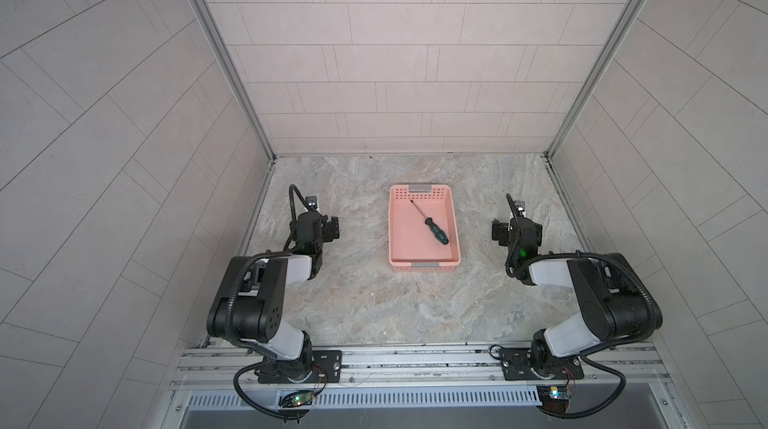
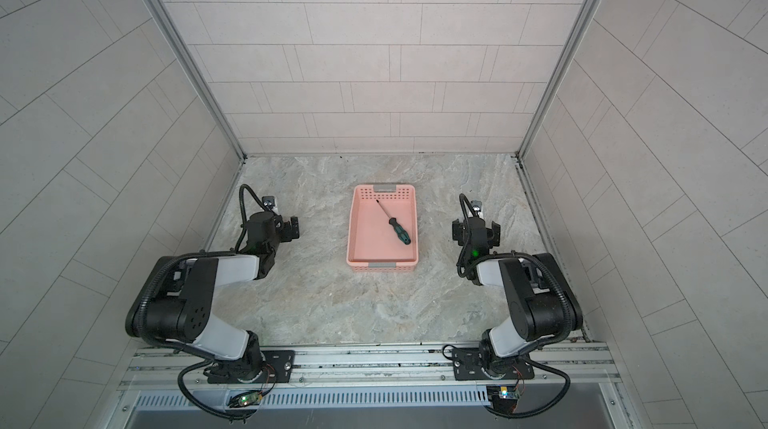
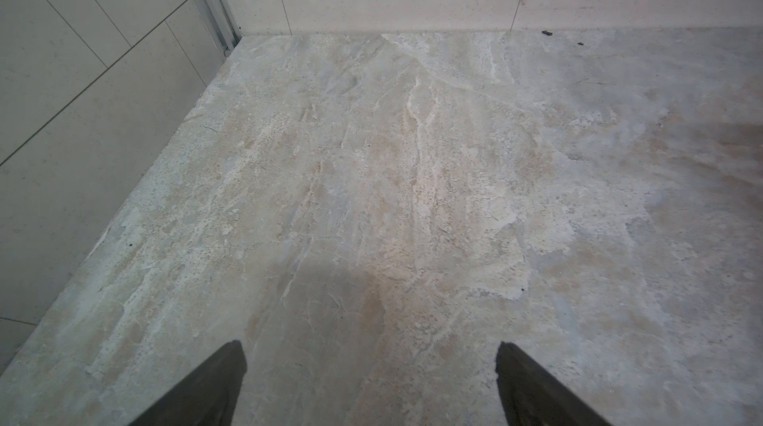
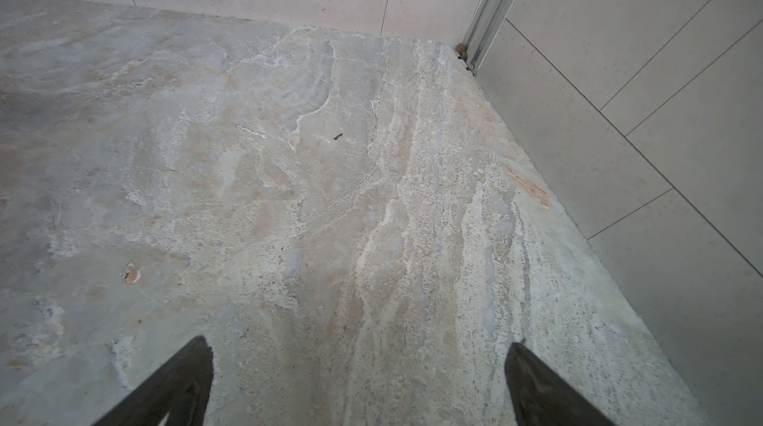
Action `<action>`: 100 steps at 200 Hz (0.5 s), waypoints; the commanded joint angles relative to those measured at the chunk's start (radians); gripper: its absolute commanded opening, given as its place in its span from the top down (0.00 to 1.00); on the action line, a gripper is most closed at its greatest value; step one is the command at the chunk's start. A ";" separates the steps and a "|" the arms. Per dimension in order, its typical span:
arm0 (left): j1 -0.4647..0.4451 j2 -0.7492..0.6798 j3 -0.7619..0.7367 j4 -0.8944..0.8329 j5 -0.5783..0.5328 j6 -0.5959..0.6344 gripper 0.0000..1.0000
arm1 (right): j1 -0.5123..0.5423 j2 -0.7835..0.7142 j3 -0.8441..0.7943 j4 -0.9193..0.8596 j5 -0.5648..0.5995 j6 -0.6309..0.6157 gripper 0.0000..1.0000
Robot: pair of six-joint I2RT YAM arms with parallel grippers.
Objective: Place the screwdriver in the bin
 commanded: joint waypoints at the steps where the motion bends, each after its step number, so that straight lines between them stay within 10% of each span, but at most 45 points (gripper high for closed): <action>1: -0.003 -0.011 -0.011 0.022 -0.011 0.013 0.00 | -0.003 -0.015 0.005 0.022 -0.003 -0.018 0.00; 100: -0.001 -0.012 -0.011 0.021 -0.009 0.011 0.00 | -0.004 -0.014 0.006 0.019 -0.006 -0.016 0.00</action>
